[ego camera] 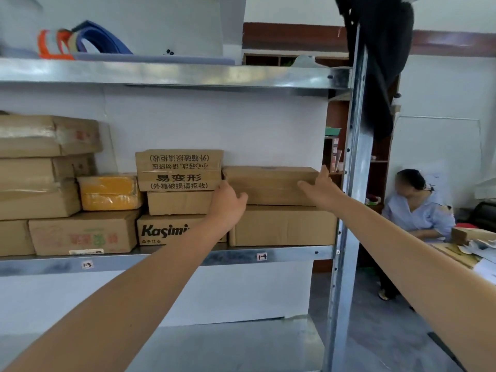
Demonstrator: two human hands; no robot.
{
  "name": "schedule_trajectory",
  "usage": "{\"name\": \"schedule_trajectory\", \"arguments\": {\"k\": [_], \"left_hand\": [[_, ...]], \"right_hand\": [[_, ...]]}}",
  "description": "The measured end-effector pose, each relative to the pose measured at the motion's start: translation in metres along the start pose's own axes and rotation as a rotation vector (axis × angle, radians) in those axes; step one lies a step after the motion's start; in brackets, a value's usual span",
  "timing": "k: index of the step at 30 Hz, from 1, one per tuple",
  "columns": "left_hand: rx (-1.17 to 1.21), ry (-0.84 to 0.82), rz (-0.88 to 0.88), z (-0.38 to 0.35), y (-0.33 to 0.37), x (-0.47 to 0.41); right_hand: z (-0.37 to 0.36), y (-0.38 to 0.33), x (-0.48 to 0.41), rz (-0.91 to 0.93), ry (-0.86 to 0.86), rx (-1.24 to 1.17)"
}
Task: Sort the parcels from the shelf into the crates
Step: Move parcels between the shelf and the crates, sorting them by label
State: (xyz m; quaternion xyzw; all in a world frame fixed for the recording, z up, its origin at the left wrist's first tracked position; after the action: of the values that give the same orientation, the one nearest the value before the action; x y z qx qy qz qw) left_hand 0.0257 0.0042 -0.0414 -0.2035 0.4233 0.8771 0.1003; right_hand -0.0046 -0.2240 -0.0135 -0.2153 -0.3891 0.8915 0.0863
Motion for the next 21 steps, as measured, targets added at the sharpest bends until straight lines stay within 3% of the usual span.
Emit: {"name": "schedule_trajectory", "arguments": {"k": [8, 15, 21], "left_hand": [[0.157, 0.012, 0.158, -0.017, 0.006, -0.001], [0.373, 0.035, 0.178, -0.017, 0.006, 0.003], [0.544, 0.075, 0.134, -0.005, 0.014, 0.012]], "right_hand": [[-0.005, 0.017, -0.019, -0.056, -0.043, -0.221], [0.001, 0.027, -0.027, -0.122, -0.043, -0.31], [0.012, 0.019, -0.014, -0.035, 0.003, -0.343]]}}
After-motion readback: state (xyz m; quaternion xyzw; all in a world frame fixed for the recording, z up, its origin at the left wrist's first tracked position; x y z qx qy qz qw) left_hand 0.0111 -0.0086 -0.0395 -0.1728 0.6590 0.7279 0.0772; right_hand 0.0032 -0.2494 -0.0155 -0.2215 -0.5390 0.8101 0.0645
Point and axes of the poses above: each hand's wrist, its own x-axis away from the middle knuckle, its own z-axis out of the back of the hand, y = z × x, the point moved 3 cm from there along -x, towards the middle knuckle, and after that the axes turned 1 degree about y, right-handed, at the moved point
